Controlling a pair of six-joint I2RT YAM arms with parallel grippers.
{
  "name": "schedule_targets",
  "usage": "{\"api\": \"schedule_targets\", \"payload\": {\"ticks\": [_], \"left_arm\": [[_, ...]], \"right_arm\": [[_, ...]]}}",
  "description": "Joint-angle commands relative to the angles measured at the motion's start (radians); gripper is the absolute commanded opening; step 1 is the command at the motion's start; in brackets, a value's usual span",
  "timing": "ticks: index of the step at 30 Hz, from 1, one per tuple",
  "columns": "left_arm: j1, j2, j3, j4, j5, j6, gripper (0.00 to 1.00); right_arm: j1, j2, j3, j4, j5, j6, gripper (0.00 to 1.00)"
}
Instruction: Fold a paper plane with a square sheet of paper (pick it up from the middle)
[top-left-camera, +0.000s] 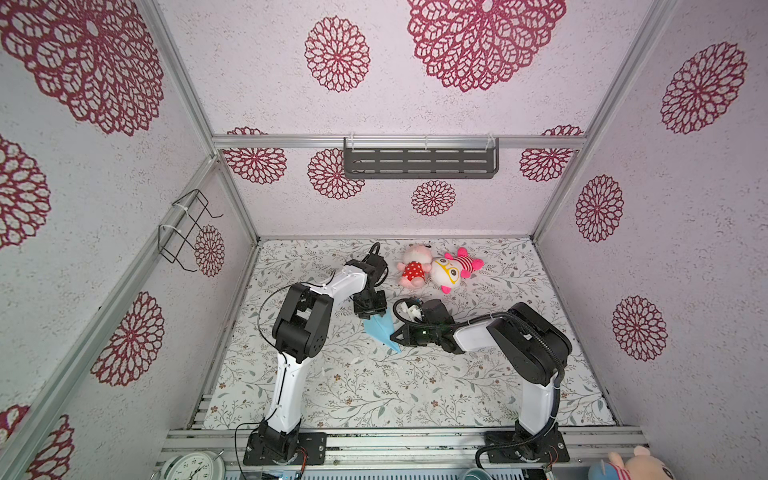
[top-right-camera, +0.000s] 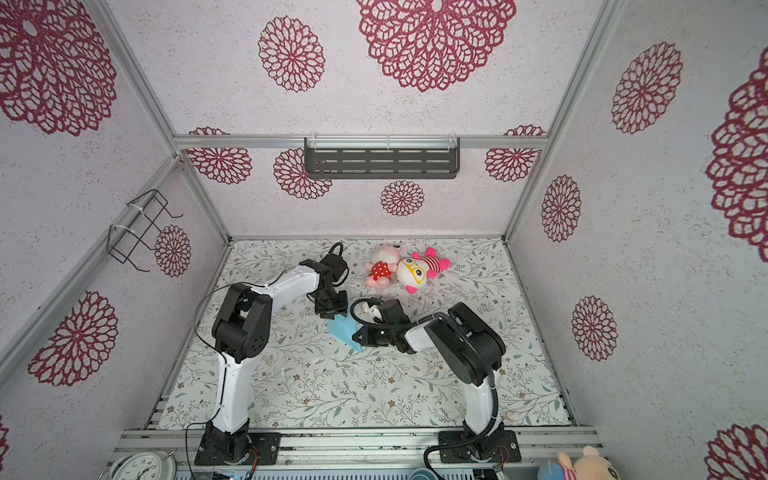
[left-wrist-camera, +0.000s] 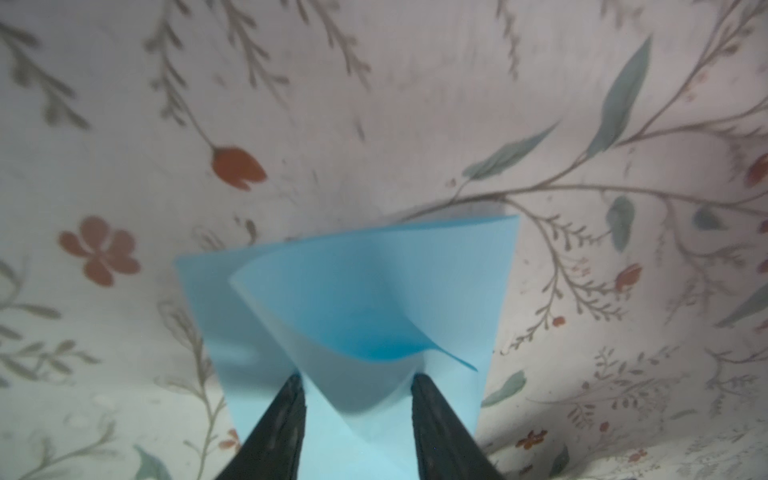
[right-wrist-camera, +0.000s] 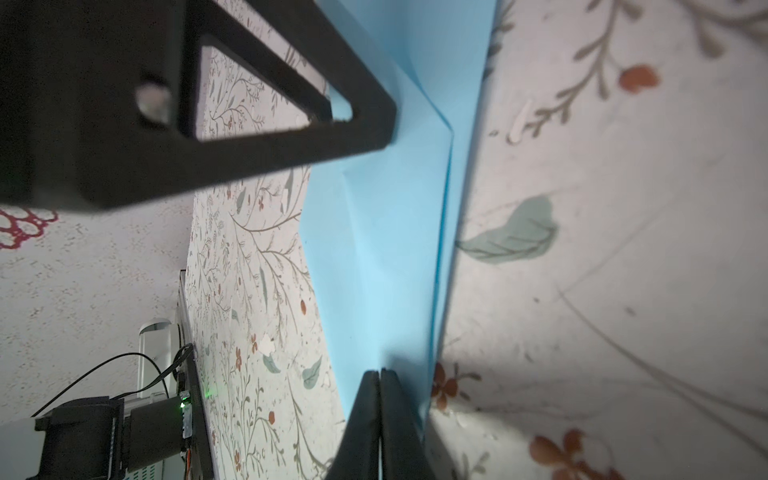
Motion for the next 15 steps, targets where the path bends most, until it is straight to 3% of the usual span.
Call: {"api": "schedule_targets", "payload": {"ticks": [1,7,15], "left_arm": [[0.048,-0.128,-0.075,0.162,0.083,-0.018,0.49],[0.067,-0.256,-0.253,0.342,0.196,-0.083,0.44],[0.023,-0.28,-0.373,0.387,0.155,-0.161,0.24]], "right_arm": [[-0.007,0.014,-0.029,-0.064,0.043,0.012,0.08],[-0.009,0.018,-0.025,-0.066,0.04,0.013,0.08],[-0.009,0.02,-0.023,-0.067,0.041,0.014,0.07]]}}
